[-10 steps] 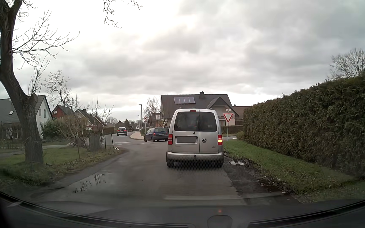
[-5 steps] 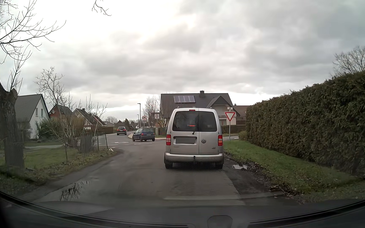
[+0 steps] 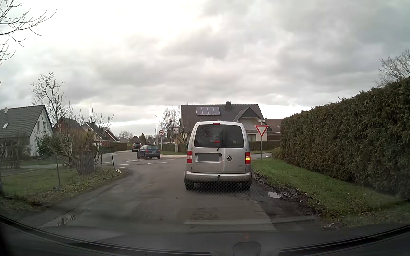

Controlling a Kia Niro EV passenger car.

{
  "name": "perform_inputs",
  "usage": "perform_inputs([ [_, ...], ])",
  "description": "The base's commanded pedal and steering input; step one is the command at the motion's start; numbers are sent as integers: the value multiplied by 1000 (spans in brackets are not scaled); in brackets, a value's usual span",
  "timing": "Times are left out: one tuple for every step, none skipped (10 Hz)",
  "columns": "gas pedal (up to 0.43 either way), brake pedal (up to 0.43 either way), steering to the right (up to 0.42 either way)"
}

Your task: Follow the waypoints while adhering to traffic rules and regulations

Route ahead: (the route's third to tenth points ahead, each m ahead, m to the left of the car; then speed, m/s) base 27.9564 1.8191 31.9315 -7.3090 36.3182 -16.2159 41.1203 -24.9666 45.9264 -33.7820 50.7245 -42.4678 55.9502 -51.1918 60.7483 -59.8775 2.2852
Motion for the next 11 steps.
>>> perform_inputs([
  [0, 0, -13],
  [0, 0, -19],
  [0, 0, -22],
  [0, 0, -25],
  [8, 0, -26],
  [28, 0, -30],
  [47, 0, -33],
  [47, 0, -34],
  [47, 0, -34],
  [47, 0, -34],
  [47, 0, -35],
])
